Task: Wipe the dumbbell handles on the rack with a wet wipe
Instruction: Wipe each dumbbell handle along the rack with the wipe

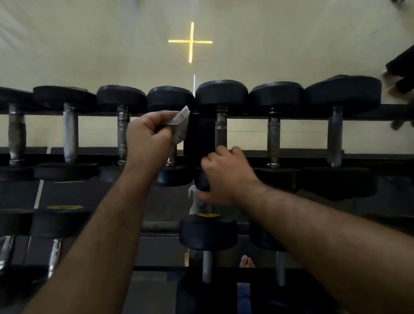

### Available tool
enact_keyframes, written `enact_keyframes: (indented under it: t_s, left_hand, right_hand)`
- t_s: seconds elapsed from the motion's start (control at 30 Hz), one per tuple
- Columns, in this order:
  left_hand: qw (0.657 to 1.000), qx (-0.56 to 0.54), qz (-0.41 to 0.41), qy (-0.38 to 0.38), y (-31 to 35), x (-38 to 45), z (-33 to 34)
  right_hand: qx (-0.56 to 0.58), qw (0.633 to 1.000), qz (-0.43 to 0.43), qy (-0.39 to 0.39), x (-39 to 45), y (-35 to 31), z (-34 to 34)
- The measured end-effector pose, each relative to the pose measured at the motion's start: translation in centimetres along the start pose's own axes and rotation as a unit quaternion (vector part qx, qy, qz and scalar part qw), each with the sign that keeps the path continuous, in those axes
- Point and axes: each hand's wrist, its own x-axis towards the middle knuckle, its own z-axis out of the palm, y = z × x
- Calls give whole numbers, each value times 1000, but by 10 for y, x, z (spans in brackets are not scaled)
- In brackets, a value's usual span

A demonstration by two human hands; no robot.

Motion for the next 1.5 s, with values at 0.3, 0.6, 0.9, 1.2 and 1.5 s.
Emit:
enact_keyframes:
  t_s: [0.3, 0.6, 0.9, 1.2, 1.5]
  left_hand:
    - [998, -51, 0, 27, 6, -18, -22]
    - [999, -38, -2, 32, -5, -15, -1]
    - [899, 319, 298, -27, -22, 11, 66]
    - [837, 391, 183, -336, -31, -5, 30]
    - [694, 501, 208, -473, 6, 13, 108]
  right_hand:
    - [-30, 984, 154, -82, 40, -56, -4]
    - [424, 891, 159, 37, -35, 9, 20]
    - [87, 961, 245, 97, -40, 67, 17]
    - [70, 964, 254, 36, -35, 72, 24]
    - [19, 972, 232, 22, -35, 68, 18]
